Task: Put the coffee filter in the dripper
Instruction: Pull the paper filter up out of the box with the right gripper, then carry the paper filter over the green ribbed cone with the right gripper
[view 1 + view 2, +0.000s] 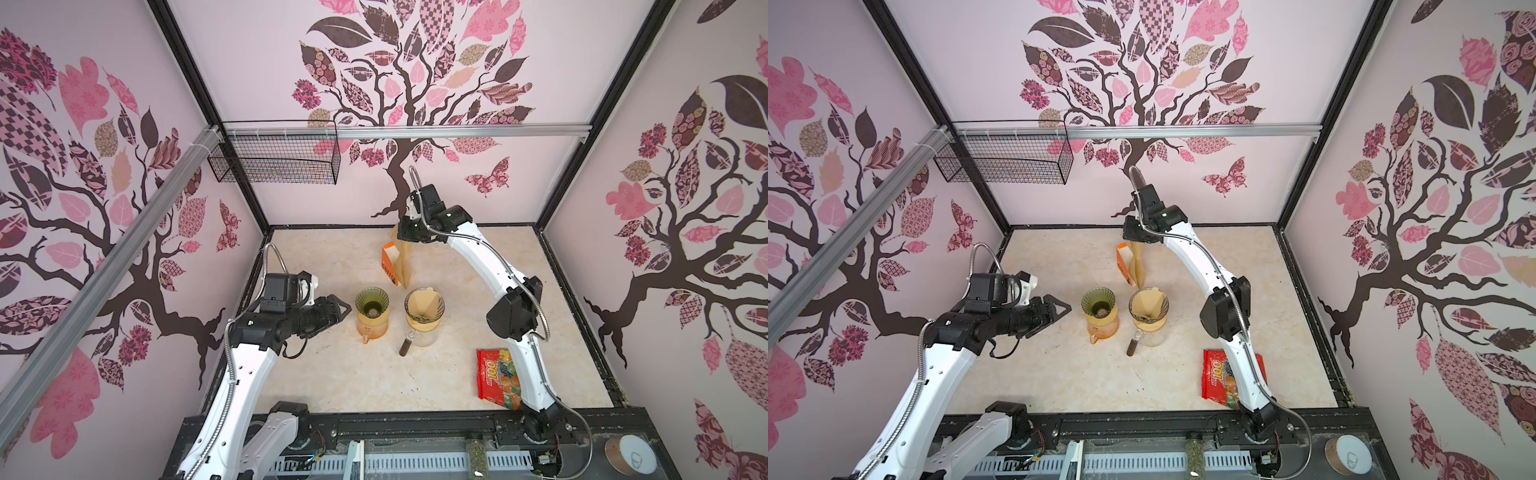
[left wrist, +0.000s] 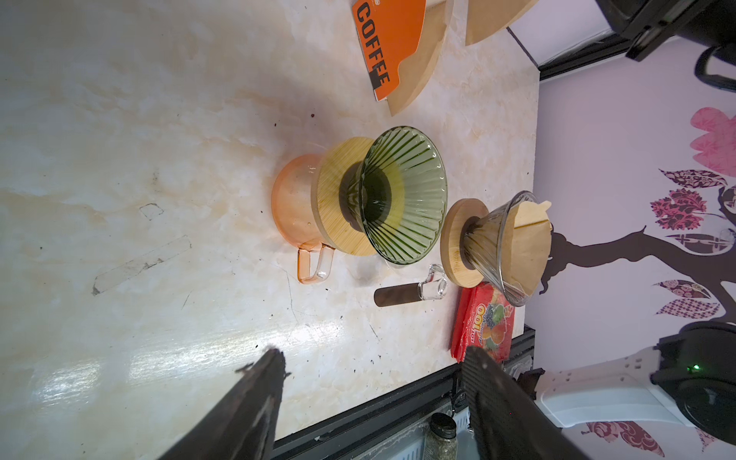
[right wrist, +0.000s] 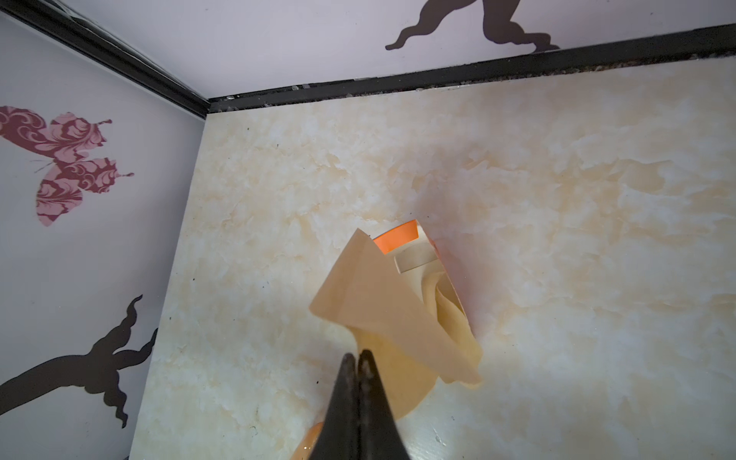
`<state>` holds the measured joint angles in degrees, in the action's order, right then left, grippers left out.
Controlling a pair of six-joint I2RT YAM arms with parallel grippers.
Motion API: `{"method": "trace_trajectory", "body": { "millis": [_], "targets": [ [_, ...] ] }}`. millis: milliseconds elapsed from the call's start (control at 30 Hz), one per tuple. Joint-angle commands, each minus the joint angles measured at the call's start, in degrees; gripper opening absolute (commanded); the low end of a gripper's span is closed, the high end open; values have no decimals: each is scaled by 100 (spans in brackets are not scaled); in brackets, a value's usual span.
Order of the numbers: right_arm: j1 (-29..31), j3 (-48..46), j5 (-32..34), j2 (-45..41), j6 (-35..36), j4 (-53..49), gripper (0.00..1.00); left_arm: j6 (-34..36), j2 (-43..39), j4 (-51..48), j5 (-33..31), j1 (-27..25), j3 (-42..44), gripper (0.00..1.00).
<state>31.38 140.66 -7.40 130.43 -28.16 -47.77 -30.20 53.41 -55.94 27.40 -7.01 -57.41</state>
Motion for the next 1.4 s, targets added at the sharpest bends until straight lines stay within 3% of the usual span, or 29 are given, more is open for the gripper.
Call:
{"method": "trace_trajectory", "body": {
  "millis": [0,400,900,1067,1167,1367],
  "targets": [
    [26,387,-130,-639,-53,-114,0,53,-62,11,-110,24,137,74],
    [91,280,-593,-1280,-15,-892,0,233,-15,-220,-348,22,-201,75],
    [622,-861,-518,-2863,325,-1648,0,391,-273,-328,-517,23,-408,79],
    [697,-1506,-577,-3313,259,-1641,0,180,-385,-197,-451,23,-368,86],
    [755,-1564,-554,-3383,298,-1804,0,11,-401,-76,-453,37,-371,98],
    [970,-1553,-581,-3252,345,-2001,0,-392,-451,71,-704,115,-450,98]
  ]
}}
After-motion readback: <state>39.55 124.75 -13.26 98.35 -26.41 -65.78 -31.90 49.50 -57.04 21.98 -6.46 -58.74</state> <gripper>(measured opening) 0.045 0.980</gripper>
